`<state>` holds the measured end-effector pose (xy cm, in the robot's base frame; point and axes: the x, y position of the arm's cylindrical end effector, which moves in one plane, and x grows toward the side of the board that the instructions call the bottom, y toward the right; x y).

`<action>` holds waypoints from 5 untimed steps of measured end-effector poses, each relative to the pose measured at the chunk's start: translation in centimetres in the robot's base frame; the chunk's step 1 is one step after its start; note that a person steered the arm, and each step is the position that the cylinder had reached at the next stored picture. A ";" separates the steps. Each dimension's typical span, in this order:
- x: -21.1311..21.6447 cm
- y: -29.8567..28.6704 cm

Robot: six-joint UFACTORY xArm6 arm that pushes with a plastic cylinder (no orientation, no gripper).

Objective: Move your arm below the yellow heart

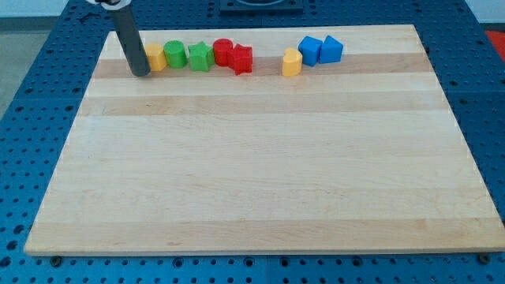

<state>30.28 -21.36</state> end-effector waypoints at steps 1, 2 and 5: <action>0.8 0.0; 4.0 2.5; 5.1 24.5</action>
<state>35.33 3.11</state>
